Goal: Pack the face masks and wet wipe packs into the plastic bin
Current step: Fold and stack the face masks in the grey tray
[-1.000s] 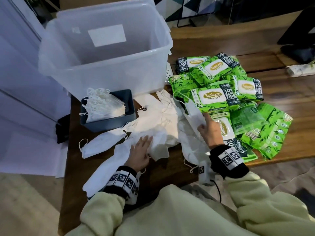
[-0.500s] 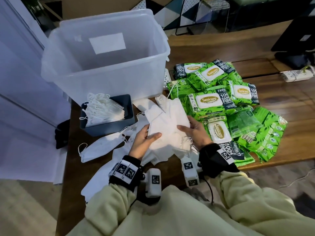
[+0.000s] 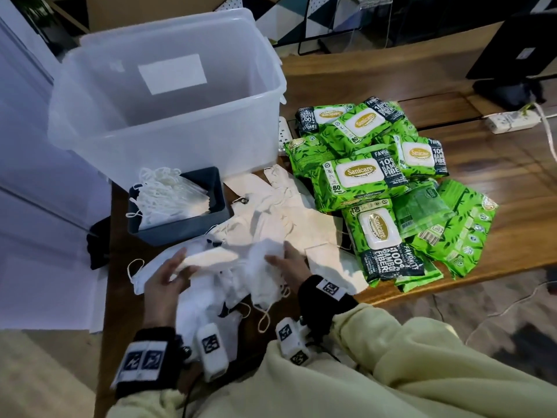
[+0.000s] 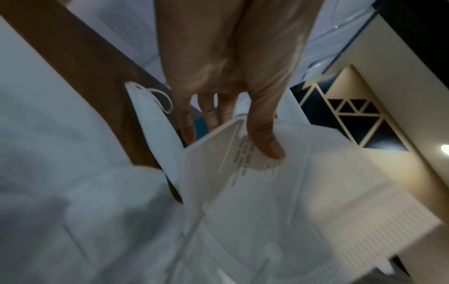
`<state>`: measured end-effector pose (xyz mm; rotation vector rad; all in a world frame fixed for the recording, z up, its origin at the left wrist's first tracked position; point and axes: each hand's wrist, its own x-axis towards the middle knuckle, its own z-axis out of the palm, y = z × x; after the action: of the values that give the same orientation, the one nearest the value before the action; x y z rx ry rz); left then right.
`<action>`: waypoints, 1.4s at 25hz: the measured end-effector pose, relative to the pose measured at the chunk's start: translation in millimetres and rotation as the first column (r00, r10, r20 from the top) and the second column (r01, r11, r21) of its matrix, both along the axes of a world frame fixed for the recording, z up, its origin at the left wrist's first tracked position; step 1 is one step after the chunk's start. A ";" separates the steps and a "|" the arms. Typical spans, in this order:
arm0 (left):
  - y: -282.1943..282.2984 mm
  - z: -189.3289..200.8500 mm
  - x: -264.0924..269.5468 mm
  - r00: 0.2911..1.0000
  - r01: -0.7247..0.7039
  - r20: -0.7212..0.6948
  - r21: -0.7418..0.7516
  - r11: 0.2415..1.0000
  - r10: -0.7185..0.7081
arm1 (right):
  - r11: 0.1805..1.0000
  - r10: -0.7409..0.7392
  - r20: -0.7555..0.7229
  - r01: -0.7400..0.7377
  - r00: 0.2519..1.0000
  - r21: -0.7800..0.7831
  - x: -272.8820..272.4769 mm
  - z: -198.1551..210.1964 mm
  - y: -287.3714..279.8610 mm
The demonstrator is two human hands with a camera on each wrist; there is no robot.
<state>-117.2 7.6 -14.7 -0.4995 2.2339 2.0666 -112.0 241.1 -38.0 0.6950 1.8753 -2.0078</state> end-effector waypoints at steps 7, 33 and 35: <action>-61.0 7.5 30.8 0.993 0.017 0.107 0.356 0.934 -0.058 | 0.432 0.416 0.141 -0.331 0.898 0.839 1.8 16.4 45.3; 47.6 35.4 -20.0 0.907 0.357 0.103 0.325 0.876 -0.408 | 0.662 0.683 -0.658 0.112 0.316 0.741 2.6 67.4 40.6; 57.1 44.6 -22.3 0.897 0.303 0.203 0.362 0.882 -0.392 | 0.545 0.818 -0.564 0.163 0.112 0.823 -0.3 42.8 35.9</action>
<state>-139.5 64.7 29.9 -0.2991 1.6452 1.9731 -112.3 277.0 4.9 -1.4178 3.1170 -1.0580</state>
